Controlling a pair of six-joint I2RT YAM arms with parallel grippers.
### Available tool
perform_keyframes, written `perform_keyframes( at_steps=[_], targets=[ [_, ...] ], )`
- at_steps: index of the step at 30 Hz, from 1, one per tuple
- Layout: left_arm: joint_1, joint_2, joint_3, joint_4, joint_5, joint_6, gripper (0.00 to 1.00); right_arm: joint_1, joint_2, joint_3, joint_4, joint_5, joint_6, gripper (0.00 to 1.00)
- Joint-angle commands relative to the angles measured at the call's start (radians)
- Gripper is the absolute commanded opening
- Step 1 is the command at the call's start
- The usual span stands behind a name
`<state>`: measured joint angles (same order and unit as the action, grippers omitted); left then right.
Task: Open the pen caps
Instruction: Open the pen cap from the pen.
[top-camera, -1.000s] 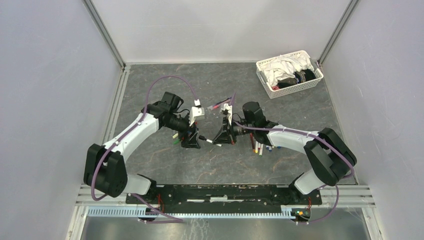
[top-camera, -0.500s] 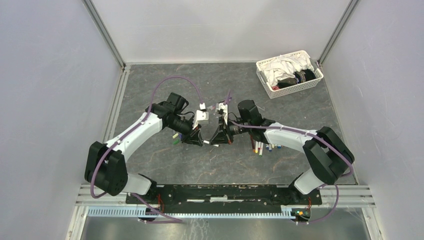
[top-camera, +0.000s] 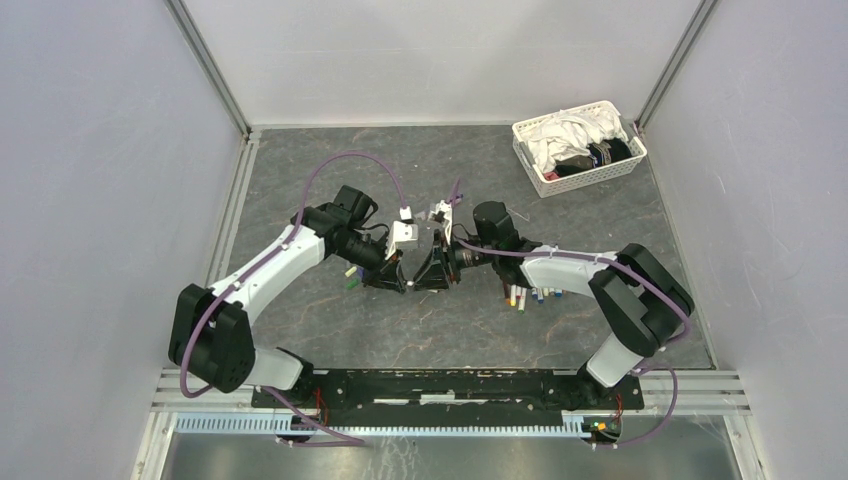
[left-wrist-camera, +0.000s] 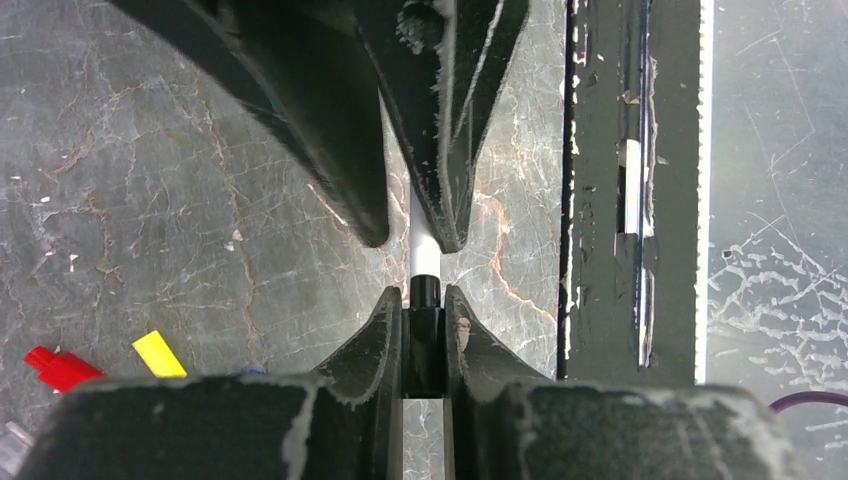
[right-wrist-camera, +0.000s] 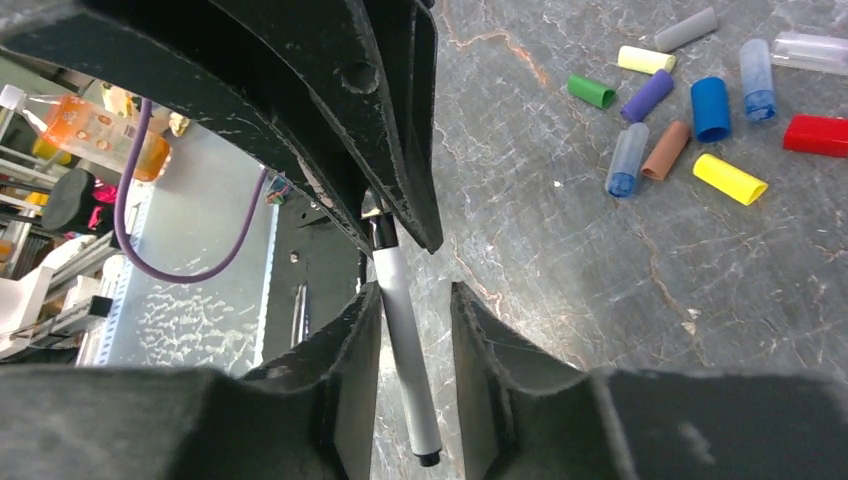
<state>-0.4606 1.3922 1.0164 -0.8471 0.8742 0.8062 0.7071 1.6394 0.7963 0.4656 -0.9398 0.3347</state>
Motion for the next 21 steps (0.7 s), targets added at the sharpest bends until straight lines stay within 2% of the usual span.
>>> perform_keyframes(
  at_steps=[1, 4, 5, 10, 14, 21],
  targets=[
    [-0.004, -0.032, 0.050, -0.022, 0.028, 0.038, 0.02, 0.017, 0.019, 0.007, 0.108, -0.042, 0.067, 0.29],
    [-0.003, -0.028, 0.062, -0.022, 0.013, 0.037, 0.02, 0.016, 0.004, -0.007, 0.084, -0.069, 0.048, 0.05],
    [-0.003, -0.029, 0.066, -0.023, 0.002, 0.038, 0.02, 0.016, -0.005, -0.010, 0.043, -0.066, 0.022, 0.00],
    [0.019, -0.018, 0.083, -0.060, -0.064, 0.086, 0.02, 0.007, -0.105, -0.045, -0.178, 0.020, -0.148, 0.00],
    [0.092, 0.008, 0.119, -0.132, -0.087, 0.174, 0.02, -0.031, -0.184, -0.062, -0.309, 0.114, -0.219, 0.00],
    [0.230, 0.043, 0.148, -0.184, -0.125, 0.267, 0.02, -0.104, -0.275, -0.112, -0.415, 0.184, -0.262, 0.00]
  ],
)
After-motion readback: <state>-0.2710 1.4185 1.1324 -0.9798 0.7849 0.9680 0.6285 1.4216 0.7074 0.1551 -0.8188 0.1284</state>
